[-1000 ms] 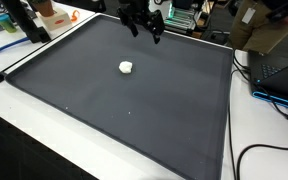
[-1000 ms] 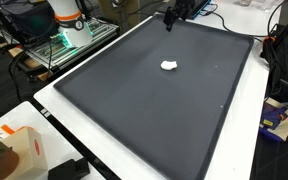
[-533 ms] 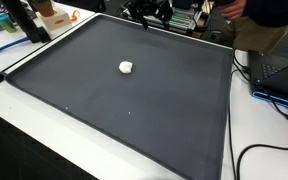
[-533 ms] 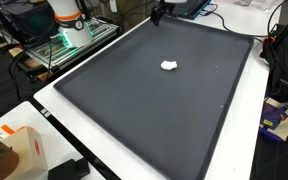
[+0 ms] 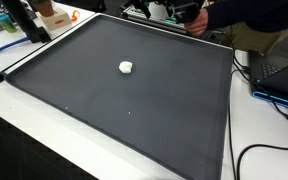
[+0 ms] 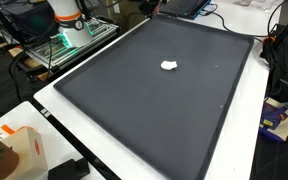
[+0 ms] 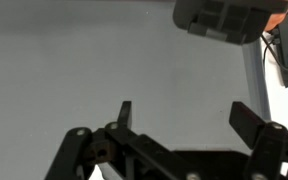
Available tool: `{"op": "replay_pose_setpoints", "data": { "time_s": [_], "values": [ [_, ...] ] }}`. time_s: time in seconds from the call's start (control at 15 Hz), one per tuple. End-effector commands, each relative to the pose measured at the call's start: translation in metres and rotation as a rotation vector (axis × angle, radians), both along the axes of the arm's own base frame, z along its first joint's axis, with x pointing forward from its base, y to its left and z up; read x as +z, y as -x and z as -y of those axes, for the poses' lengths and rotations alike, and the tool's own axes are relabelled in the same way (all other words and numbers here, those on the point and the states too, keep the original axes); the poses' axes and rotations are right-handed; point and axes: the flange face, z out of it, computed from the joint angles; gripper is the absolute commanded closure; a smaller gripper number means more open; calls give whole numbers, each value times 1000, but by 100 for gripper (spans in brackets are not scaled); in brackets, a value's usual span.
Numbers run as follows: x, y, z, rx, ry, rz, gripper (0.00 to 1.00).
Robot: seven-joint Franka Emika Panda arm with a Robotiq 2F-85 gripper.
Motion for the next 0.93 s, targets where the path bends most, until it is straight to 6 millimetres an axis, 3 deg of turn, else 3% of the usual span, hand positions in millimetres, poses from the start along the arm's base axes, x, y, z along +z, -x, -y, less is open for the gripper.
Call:
{"op": "replay_pose_setpoints", "data": {
  "time_s": [0.0,0.73,0.87],
  "values": [
    [10,-5,12,1,29,19,0],
    [26,-35,59,-57,23,40,0],
    [28,-41,66,-63,20,39,7]
  ]
}}
